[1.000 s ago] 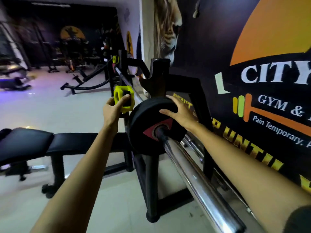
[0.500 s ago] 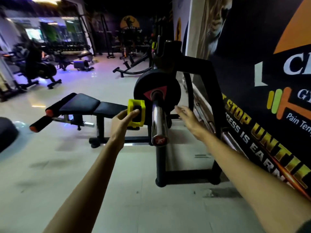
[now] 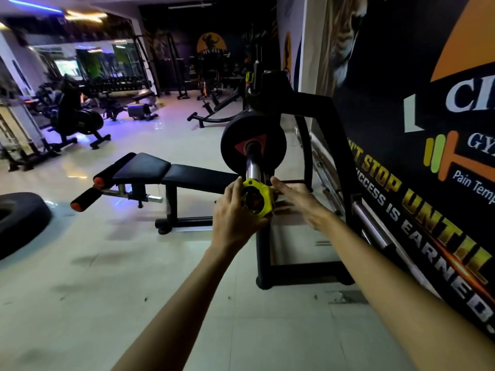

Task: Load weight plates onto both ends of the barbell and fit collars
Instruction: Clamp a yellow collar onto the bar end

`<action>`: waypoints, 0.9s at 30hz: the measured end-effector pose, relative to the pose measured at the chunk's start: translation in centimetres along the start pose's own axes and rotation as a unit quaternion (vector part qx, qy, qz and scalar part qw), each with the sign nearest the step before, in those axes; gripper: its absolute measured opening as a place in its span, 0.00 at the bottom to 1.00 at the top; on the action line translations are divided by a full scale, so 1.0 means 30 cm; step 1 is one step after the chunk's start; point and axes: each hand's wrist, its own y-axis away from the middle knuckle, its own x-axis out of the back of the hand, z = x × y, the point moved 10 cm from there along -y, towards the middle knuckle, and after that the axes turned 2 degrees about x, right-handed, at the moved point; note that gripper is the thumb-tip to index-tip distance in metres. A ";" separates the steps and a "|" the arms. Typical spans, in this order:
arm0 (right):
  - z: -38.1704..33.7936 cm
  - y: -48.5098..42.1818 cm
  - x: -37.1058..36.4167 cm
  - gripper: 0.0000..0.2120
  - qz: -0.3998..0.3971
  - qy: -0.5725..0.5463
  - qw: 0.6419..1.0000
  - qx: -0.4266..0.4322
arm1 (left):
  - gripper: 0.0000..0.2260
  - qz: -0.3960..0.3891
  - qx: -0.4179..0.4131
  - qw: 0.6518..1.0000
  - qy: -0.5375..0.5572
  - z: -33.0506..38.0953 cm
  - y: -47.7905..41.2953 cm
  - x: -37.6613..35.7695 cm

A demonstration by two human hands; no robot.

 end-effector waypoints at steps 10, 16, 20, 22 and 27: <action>-0.005 0.078 0.000 0.12 0.063 -0.017 0.994 0.087 | 0.39 0.068 0.126 0.974 0.177 -0.134 0.169 -0.011; 0.059 0.068 -0.001 0.18 0.085 -0.066 0.992 0.058 | 0.13 -0.030 0.324 0.756 0.568 -0.184 0.240 -0.217; 0.070 0.046 -0.010 0.18 0.071 -0.066 0.994 0.056 | 0.13 -0.008 0.353 0.734 0.580 -0.192 0.215 -0.245; 0.092 0.030 -0.012 0.19 0.076 -0.084 0.993 0.042 | 0.14 0.015 0.362 0.736 0.572 -0.215 0.187 -0.249; 0.134 -0.024 0.003 0.20 0.088 -0.068 0.994 0.022 | 0.12 0.007 0.353 0.756 0.551 -0.262 0.128 -0.264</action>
